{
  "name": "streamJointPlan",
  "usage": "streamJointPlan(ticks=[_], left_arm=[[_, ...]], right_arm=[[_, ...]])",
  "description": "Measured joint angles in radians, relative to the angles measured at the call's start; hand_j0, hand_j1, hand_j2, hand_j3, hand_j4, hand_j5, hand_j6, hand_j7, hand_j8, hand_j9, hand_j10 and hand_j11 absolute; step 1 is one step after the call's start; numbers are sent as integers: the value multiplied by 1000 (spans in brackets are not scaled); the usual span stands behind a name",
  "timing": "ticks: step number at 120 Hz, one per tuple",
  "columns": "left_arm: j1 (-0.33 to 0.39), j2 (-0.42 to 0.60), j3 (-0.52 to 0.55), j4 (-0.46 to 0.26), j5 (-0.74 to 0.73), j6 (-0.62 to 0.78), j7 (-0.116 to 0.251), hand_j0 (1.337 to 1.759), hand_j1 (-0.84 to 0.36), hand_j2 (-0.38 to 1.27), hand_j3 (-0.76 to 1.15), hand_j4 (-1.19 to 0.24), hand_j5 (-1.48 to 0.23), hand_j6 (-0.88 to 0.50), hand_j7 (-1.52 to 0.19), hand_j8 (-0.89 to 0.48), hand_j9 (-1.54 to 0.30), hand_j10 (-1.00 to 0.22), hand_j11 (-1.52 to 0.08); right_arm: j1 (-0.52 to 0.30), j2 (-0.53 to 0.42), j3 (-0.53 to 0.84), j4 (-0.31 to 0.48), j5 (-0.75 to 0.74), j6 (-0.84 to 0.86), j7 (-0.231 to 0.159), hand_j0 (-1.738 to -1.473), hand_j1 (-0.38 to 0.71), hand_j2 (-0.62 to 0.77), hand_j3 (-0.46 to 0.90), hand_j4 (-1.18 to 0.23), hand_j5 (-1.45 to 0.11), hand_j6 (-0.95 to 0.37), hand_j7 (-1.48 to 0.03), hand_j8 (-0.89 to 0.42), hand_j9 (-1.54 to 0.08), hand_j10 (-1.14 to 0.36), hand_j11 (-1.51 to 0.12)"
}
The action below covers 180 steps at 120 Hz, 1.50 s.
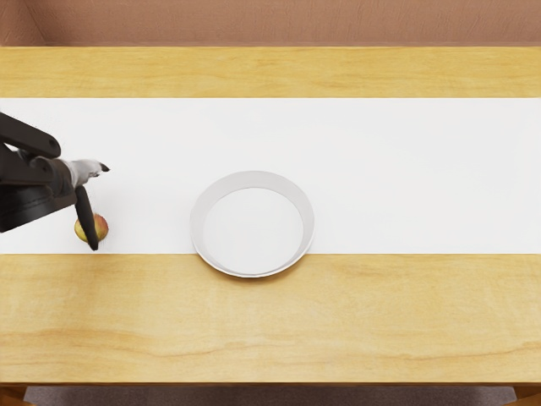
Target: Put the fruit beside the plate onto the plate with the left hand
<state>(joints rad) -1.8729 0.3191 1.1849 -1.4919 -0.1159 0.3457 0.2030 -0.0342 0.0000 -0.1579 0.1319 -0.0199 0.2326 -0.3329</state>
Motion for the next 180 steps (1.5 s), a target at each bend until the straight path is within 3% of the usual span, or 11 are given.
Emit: streamJointPlan(ticks=[12, 54, 92, 180], left_arm=[[22, -9, 8, 11, -1, 30, 2, 1658, 295, 9, 0, -45, -58, -45, -58, -45, -58, -45, -58], [20, -80, 10, -9, -7, 26, 15, 1658, 75, 46, 0, -229, -297, -229, -297, -229, -297, -228, -297], [15, -75, 14, -14, -13, 28, 25, 1658, -43, 66, 0, -327, -425, -328, -425, -327, -425, -327, -425], [43, -88, 44, -13, -12, 81, 33, 1658, -209, 93, 0, -465, -605, -466, -605, -466, -605, -465, -605]], right_arm=[[0, 0, 0, 0, 0, 0, 0, -1658, -349, 0, 0, 0, 0, 0, 0, 0, 0, 0, 0], [0, 0, 0, 0, 0, 0, 0, -1658, -349, 0, 0, 0, 0, 0, 0, 0, 0, 0, 0], [0, 0, 0, 0, 0, 0, 0, -1658, -349, 0, 0, 0, 0, 0, 0, 0, 0, 0, 0], [0, 0, 0, 0, 0, 0, 0, -1658, -349, 0, 0, 0, 0, 0, 0, 0, 0, 0, 0]])
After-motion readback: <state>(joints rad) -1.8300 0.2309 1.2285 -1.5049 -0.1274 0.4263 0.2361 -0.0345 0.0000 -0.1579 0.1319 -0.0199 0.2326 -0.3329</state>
